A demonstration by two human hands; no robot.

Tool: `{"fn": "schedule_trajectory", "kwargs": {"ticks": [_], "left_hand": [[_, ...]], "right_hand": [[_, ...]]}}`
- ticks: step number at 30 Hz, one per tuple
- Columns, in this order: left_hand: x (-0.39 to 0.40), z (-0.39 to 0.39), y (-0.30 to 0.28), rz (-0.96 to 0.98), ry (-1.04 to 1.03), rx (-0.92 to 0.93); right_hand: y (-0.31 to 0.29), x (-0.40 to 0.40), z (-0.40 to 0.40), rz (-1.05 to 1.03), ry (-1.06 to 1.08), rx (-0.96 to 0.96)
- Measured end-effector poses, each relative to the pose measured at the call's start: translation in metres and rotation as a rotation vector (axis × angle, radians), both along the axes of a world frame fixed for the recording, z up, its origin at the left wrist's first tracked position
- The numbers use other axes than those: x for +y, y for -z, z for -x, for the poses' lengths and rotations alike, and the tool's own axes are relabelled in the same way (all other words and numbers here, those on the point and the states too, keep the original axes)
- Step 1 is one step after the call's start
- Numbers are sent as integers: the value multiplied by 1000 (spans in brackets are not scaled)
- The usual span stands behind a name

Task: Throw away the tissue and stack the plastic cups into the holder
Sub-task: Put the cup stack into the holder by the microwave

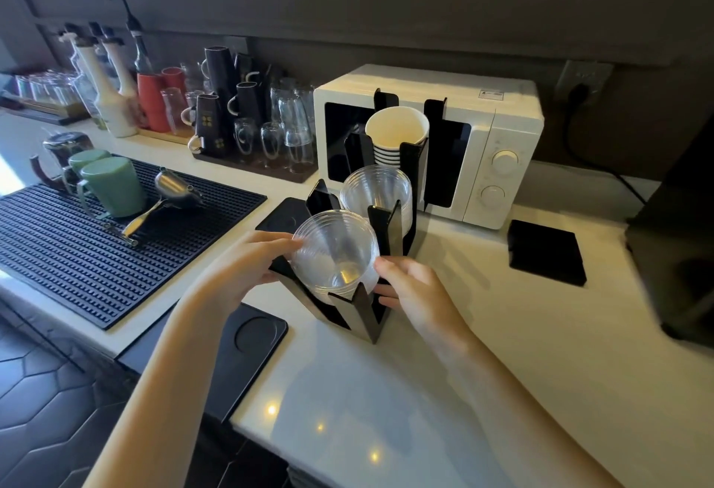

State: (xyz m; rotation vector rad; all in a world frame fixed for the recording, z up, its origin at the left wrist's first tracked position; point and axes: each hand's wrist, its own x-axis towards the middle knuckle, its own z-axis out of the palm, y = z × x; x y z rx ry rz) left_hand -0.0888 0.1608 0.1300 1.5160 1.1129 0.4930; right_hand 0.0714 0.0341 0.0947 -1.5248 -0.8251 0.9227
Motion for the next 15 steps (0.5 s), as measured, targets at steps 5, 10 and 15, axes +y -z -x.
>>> {"fn": "schedule_trajectory", "kwargs": {"ticks": [5,10,15], "left_hand": [[-3,-4,0,-14,-20,13],[-11,-7,-3,6,-44,-20],[-13,-5,-5,-1,-47,35]], "right_hand": [[6,0,-1,16,-1,10],[10,3,-3,15,18,20],[13,2,-5,-11,62,47]]}}
